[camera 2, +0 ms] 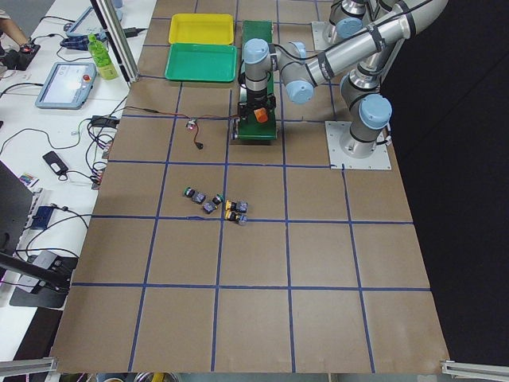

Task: Sort buttons by color to trays
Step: 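Place the second orange cylinder on the belt with the left gripper, then grasp the green-capped button switch with the left gripper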

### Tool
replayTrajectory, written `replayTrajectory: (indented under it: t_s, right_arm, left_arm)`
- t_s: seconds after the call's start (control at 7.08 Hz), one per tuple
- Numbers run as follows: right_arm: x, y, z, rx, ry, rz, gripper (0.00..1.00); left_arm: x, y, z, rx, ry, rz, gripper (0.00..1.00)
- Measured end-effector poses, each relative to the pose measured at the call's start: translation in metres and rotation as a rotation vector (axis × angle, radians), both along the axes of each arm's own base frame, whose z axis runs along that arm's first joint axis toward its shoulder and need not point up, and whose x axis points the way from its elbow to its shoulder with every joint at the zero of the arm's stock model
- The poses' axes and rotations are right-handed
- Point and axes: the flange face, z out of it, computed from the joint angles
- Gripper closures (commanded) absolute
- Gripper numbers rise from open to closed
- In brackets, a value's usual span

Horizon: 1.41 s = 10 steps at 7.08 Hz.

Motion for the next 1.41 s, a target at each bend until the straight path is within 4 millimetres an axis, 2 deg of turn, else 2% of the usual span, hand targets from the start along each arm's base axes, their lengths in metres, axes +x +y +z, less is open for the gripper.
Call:
replayTrajectory:
  t_s: [0.28, 0.56, 0.71, 0.85, 1.13, 1.27, 1.41]
  right_arm:
    - [0.000, 0.000, 0.000, 0.000, -0.002, 0.000, 0.00]
    - [0.000, 0.000, 0.000, 0.000, -0.002, -0.001, 0.00]
    - [0.000, 0.000, 0.000, 0.000, -0.001, -0.002, 0.00]
    - [0.000, 0.000, 0.000, 0.000, -0.002, -0.002, 0.00]
    - [0.000, 0.000, 0.000, 0.000, -0.002, -0.002, 0.00]
    - [0.000, 0.000, 0.000, 0.000, -0.002, -0.002, 0.00]
    - [0.000, 0.000, 0.000, 0.000, -0.001, -0.002, 0.00]
  left_arm:
    - [0.083, -0.042, 0.010, 0.009, -0.005, 0.160, 0.00]
    - [0.164, -0.113, 0.001, -0.022, -0.023, 0.249, 0.00]
    - [0.197, -0.145, -0.013, -0.030, -0.026, 0.277, 0.00]
    - [0.223, -0.165, -0.033, -0.026, -0.025, 0.316, 0.00]
    - [0.246, -0.184, -0.076, -0.041, -0.032, 0.384, 0.00]
    - [0.249, -0.188, -0.095, -0.040, -0.029, 0.404, 0.14]
    - [0.250, -0.190, -0.110, -0.029, -0.024, 0.418, 0.58]
